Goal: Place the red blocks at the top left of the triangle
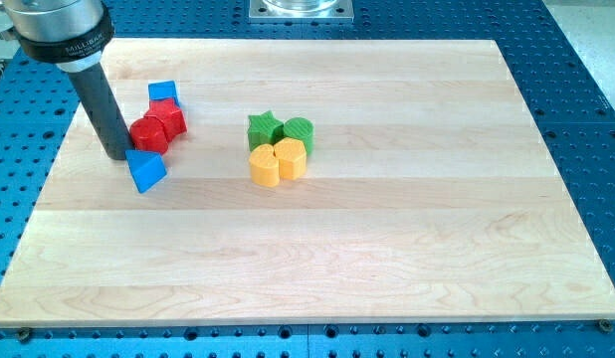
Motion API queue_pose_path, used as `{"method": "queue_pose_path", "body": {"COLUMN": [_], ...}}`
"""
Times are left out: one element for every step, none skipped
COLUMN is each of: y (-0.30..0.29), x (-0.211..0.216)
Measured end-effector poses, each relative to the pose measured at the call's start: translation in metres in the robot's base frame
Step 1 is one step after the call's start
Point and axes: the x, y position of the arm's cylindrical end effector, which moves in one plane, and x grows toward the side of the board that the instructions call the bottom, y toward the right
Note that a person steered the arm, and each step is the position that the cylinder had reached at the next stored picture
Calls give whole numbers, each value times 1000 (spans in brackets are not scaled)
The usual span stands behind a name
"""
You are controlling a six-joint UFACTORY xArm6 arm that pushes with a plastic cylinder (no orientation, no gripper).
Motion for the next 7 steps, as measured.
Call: {"method": "queue_pose_path", "body": {"y": [0, 4, 6, 5, 0, 7, 15], "x": [-12, -12, -5, -9, -80, -98, -94]}}
